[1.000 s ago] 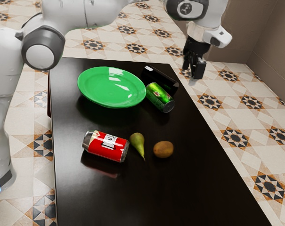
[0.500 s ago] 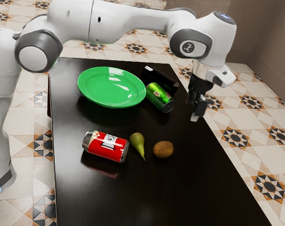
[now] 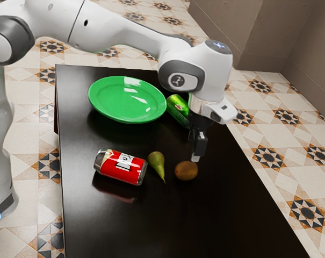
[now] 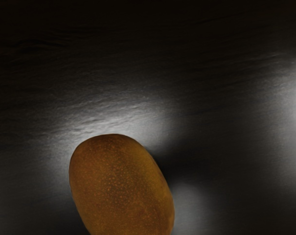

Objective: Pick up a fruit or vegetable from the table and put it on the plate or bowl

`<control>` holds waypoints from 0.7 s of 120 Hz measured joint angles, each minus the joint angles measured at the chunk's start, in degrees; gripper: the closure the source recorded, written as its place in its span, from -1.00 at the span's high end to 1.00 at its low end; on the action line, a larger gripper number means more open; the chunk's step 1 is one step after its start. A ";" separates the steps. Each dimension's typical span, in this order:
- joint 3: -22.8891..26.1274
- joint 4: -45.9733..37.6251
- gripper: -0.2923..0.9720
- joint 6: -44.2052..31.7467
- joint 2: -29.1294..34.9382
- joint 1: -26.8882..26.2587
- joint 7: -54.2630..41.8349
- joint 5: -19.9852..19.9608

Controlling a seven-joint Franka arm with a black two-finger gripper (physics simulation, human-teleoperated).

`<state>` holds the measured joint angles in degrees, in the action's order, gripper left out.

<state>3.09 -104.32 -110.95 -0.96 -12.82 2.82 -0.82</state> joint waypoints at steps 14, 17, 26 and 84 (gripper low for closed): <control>-0.01 -2.98 0.54 -2.13 0.10 -0.06 2.16 -0.46; -0.01 -3.57 0.54 -2.54 0.11 -0.06 2.57 -0.52; 0.04 -4.57 0.54 -3.70 0.13 0.02 3.74 -0.63; -0.44 -8.20 0.54 -6.21 2.59 1.40 9.29 -0.76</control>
<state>2.64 -112.52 -117.16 1.63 -11.42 12.11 -1.58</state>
